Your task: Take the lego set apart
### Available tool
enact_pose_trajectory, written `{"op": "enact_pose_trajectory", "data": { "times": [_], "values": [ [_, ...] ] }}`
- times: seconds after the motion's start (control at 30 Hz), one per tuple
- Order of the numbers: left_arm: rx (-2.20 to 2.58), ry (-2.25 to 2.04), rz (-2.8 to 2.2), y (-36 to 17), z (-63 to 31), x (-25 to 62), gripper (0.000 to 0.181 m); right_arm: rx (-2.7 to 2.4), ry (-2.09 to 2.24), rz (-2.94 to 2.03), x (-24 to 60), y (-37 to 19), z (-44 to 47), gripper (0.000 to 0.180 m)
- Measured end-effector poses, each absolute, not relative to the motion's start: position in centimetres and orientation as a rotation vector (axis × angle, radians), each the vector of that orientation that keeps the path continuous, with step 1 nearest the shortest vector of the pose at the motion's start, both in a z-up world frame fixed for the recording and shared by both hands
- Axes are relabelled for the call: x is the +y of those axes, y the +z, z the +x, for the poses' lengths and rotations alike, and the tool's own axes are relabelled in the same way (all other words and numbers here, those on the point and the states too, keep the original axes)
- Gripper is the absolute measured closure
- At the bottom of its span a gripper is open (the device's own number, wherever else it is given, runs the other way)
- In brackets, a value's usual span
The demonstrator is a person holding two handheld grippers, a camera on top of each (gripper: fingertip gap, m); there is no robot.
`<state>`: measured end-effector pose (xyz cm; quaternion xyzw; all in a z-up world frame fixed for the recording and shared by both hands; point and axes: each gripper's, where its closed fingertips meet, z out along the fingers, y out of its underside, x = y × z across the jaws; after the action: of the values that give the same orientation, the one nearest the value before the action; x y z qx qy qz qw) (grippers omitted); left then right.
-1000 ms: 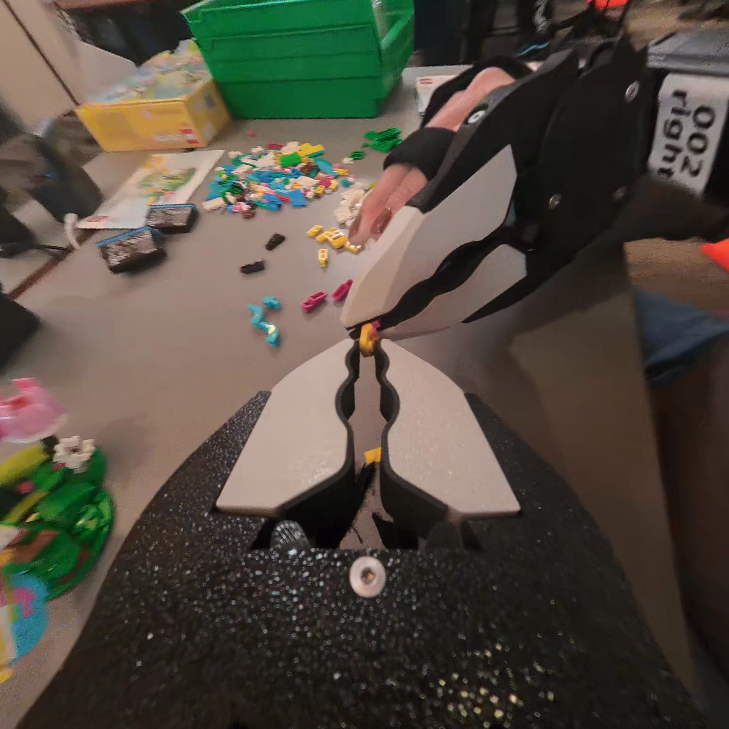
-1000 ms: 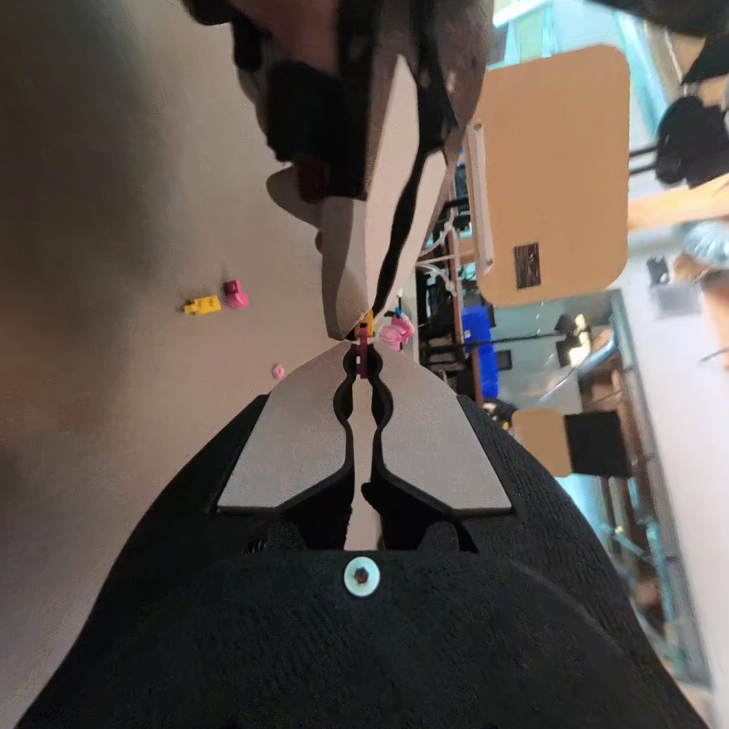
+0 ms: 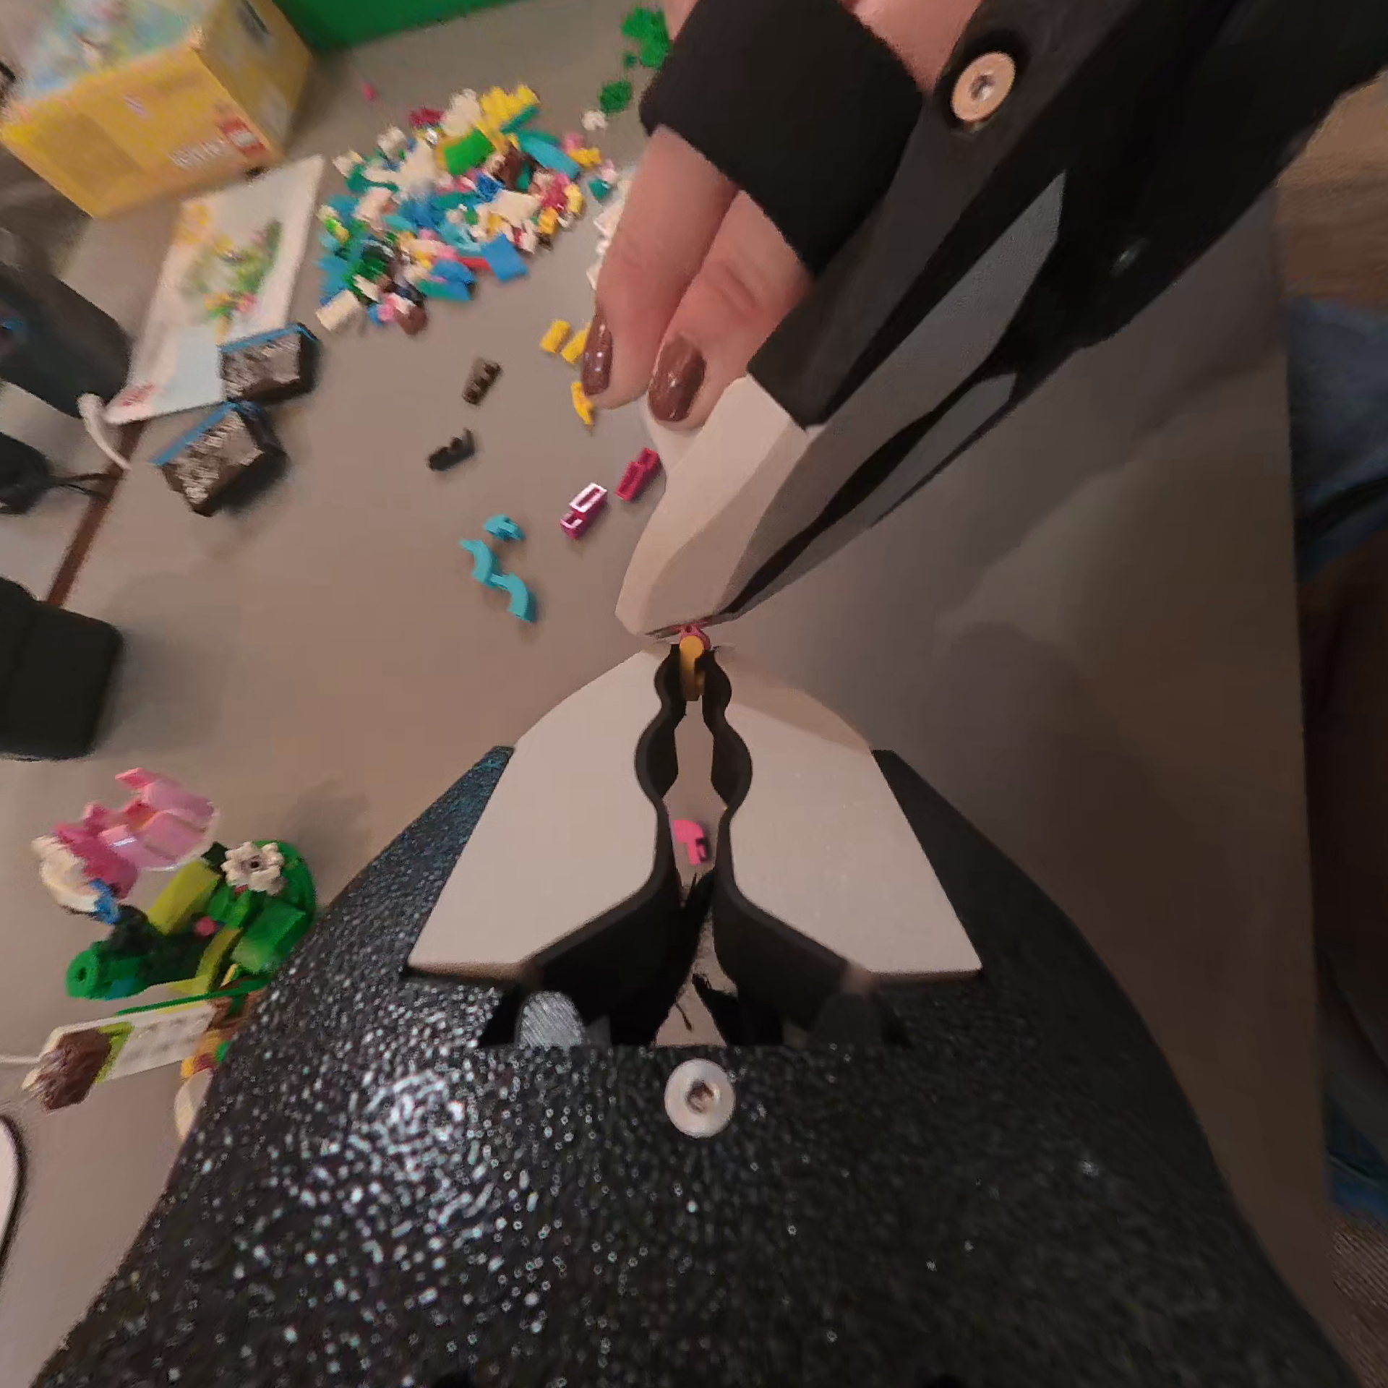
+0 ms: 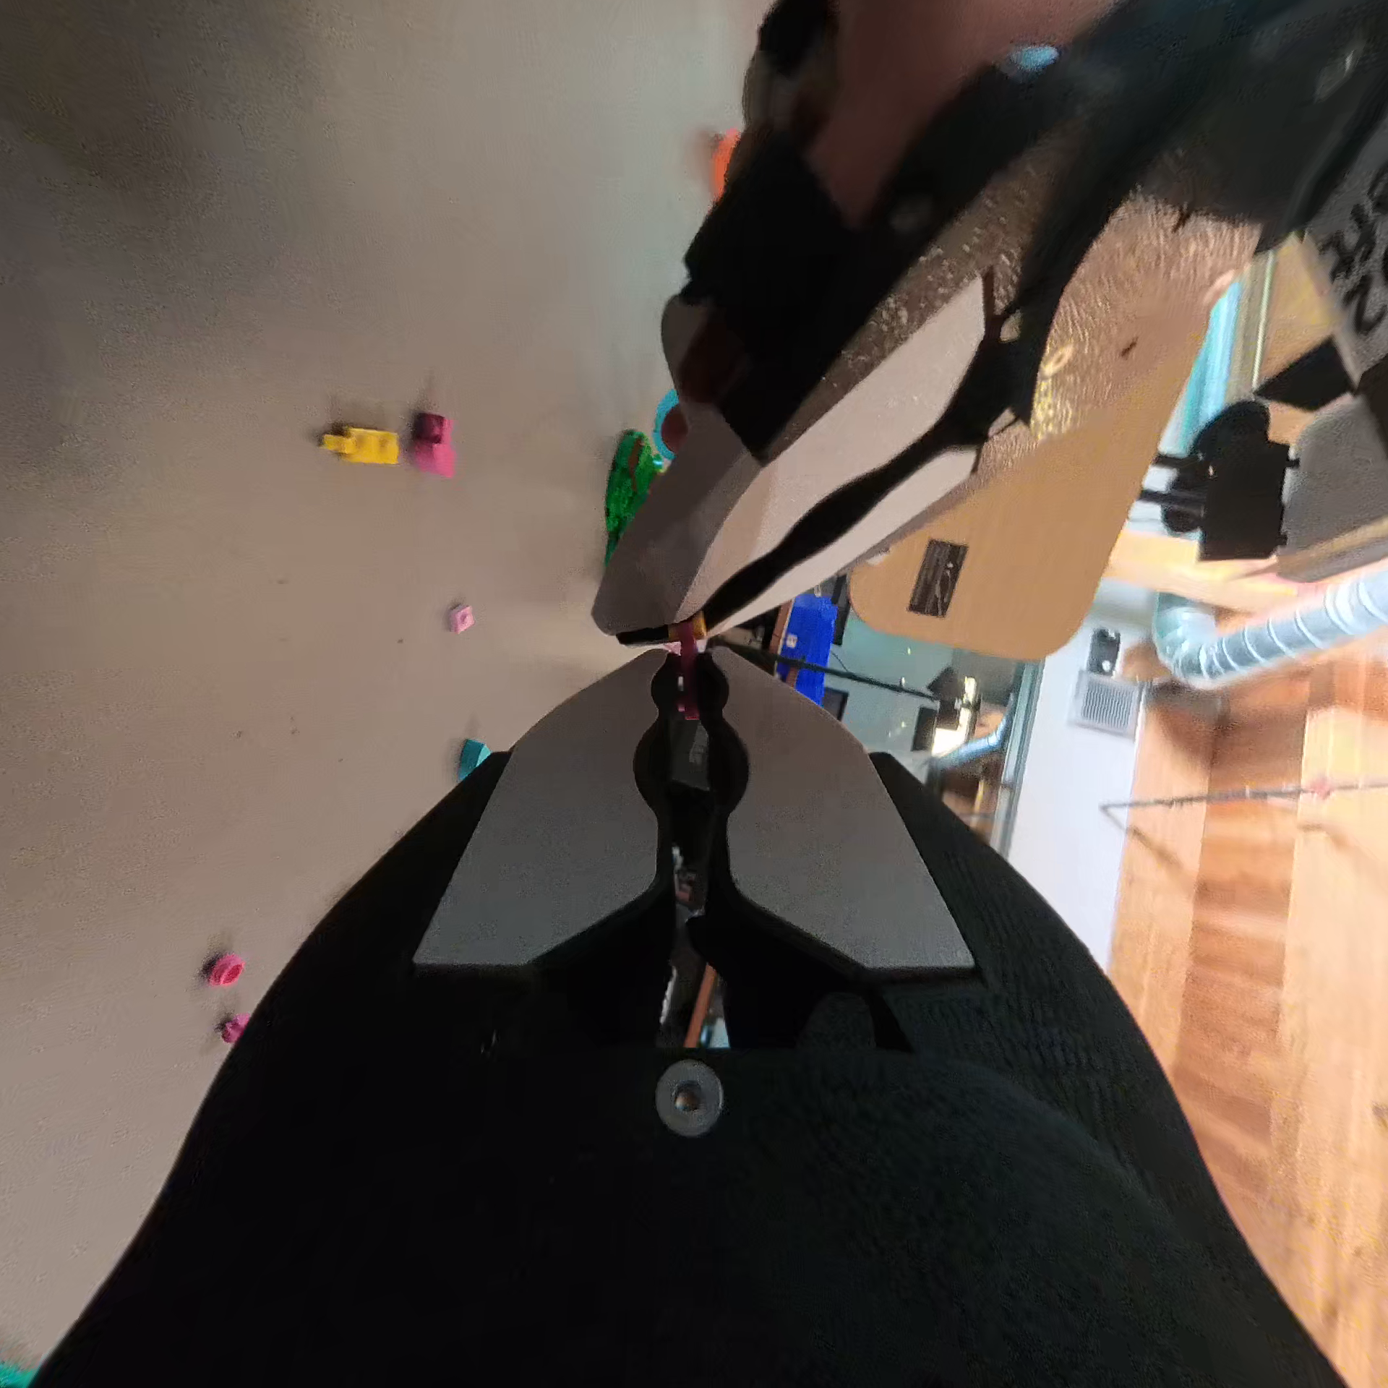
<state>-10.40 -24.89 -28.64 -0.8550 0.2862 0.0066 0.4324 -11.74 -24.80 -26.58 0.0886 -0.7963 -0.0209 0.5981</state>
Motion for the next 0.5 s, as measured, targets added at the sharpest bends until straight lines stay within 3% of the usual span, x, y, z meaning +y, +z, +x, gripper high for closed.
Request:
{"op": "enact_pose_trajectory", "data": {
  "times": [0.03, 0.2, 0.5],
  "values": [
    [0.709, 0.049, -2.118, -28.6, -10.6, -24.8, 0.177, -1.836, -0.048, 0.181, -24.7, -26.5, -11.9, 0.176],
    [0.786, 0.334, -2.124, -30.1, -11.8, -24.6, 0.176, -1.919, -0.070, 0.034, -24.4, -28.2, -12.4, 0.176],
    [0.619, 0.457, -2.007, -28.4, -13.5, -23.6, 0.176, -1.862, 0.099, -0.364, -23.4, -27.1, -13.8, 0.175]
  ]
}}
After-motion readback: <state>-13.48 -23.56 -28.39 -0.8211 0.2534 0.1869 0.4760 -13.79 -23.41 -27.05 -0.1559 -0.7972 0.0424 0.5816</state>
